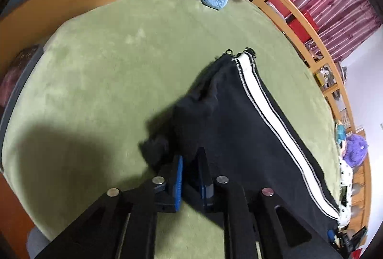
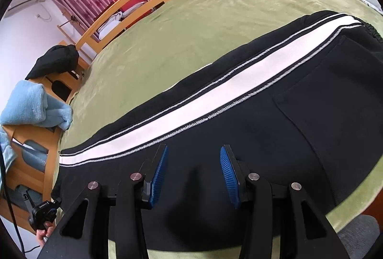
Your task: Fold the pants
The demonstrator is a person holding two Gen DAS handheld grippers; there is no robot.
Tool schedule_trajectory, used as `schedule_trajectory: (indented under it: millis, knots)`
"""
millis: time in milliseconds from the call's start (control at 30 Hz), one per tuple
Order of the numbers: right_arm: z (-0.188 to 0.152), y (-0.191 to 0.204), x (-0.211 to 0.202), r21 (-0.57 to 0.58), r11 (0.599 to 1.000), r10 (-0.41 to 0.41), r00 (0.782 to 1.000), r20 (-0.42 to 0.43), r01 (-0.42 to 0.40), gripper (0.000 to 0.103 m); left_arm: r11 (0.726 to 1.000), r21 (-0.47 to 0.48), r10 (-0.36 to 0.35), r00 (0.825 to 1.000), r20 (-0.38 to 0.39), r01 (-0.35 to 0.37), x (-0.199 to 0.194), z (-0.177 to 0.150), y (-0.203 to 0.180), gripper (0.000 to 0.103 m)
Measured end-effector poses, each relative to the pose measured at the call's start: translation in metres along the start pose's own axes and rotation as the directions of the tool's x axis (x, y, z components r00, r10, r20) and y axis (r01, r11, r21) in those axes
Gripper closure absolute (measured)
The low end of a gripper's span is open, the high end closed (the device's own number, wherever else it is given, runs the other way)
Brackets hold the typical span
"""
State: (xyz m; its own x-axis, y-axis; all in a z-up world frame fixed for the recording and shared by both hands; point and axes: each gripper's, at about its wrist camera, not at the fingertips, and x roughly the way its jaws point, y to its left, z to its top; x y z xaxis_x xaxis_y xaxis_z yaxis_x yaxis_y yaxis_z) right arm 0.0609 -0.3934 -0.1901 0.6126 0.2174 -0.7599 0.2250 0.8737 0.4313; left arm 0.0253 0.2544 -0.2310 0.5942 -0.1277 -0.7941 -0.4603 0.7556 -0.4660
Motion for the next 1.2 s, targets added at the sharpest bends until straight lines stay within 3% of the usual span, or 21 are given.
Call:
schedule_trajectory:
  millis: [33, 67, 100, 167, 267, 367, 400, 433, 500, 567, 600, 700, 767, 833, 900, 1000, 1200]
  knots:
    - [-0.001, -0.004, -0.007, -0.005, 1.0, -0.014, 1.0, 0.01, 0.014, 0.058, 1.0, -0.003, -0.007, 1.0, 0.005, 0.007, -0.002, -0.003, 0.0, 0.074]
    - [-0.004, -0.007, -0.011, -0.005, 1.0, -0.028, 0.999, 0.018, 0.028, 0.058, 1.0, -0.007, -0.012, 1.0, 0.003, 0.012, -0.001, -0.007, 0.0, 0.053]
    - [-0.006, -0.012, -0.015, 0.002, 0.999, -0.042, 0.999, 0.022, 0.042, 0.058, 1.0, -0.006, -0.027, 1.0, -0.002, 0.027, 0.003, -0.009, -0.001, 0.039]
    - [-0.009, -0.025, -0.021, 0.029, 0.998, -0.062, 0.998, 0.021, 0.061, 0.058, 0.999, 0.027, -0.019, 1.0, 0.005, 0.019, 0.01, -0.01, -0.008, 0.034]
    - [-0.014, -0.043, -0.031, 0.073, 0.993, -0.095, 0.995, 0.019, 0.094, 0.058, 0.999, 0.02, 0.025, 1.0, 0.017, -0.025, 0.025, -0.011, -0.014, 0.034]
    - [-0.019, -0.057, -0.042, 0.089, 0.987, -0.137, 0.99, 0.033, 0.133, 0.058, 0.997, -0.077, 0.02, 0.999, 0.04, -0.016, 0.028, -0.005, -0.011, 0.037]
    - [-0.021, -0.062, -0.045, 0.101, 0.984, -0.152, 0.988, 0.034, 0.148, 0.058, 0.996, -0.093, 0.015, 0.999, 0.05, -0.01, 0.025, -0.002, -0.01, 0.062]
    - [-0.023, -0.067, -0.046, 0.114, 0.981, -0.159, 0.987, 0.034, 0.154, 0.058, 0.995, -0.096, 0.011, 0.997, 0.078, -0.003, 0.017, 0.003, -0.007, 0.079]
    - [-0.026, -0.08, -0.051, 0.15, 0.976, -0.165, 0.986, 0.036, 0.158, 0.058, 0.995, -0.078, -0.047, 0.994, 0.095, 0.054, 0.007, 0.01, -0.004, 0.09]
    - [-0.027, -0.087, -0.052, 0.167, 0.973, -0.17, 0.985, 0.032, 0.162, 0.058, 0.995, -0.088, -0.044, 0.994, 0.102, 0.053, -0.004, 0.011, 0.0, 0.091]
    - [-0.027, -0.092, -0.053, 0.172, 0.97, -0.178, 0.984, 0.028, 0.17, 0.058, 0.995, -0.087, -0.039, 0.993, 0.11, 0.048, -0.008, 0.009, 0.002, 0.099]
    - [-0.026, -0.105, -0.063, 0.176, 0.967, -0.192, 0.981, 0.04, 0.182, 0.058, 0.997, -0.072, 0.008, 0.99, 0.142, 0.003, -0.016, 0.002, 0.007, 0.097]
    - [-0.026, -0.116, -0.073, 0.185, 0.964, -0.203, 0.977, 0.062, 0.189, 0.057, 0.989, -0.145, 0.003, 0.996, 0.087, 0.009, -0.006, -0.002, 0.012, 0.094]
    - [-0.023, -0.136, -0.083, 0.203, 0.959, -0.218, 0.972, 0.084, 0.198, 0.052, 0.989, -0.148, 0.037, 0.998, 0.043, -0.03, -0.001, -0.005, 0.009, 0.09]
    - [-0.016, -0.157, -0.091, 0.236, 0.95, -0.235, 0.965, 0.112, 0.204, 0.04, 0.99, -0.124, 0.072, 0.997, 0.033, -0.067, -0.003, -0.013, -0.001, 0.072]
    - [-0.001, -0.193, -0.097, 0.301, 0.937, -0.23, 0.961, 0.153, 0.176, 0.031, 0.993, -0.085, 0.091, 0.995, 0.045, -0.087, -0.007, -0.029, -0.019, 0.049]
    - [0.04, -0.263, -0.07, 0.425, 0.902, -0.175, 0.965, 0.197, 0.077, 0.024, 0.989, 0.014, 0.147, 0.987, 0.063, -0.148, -0.013, -0.06, -0.068, 0.047]
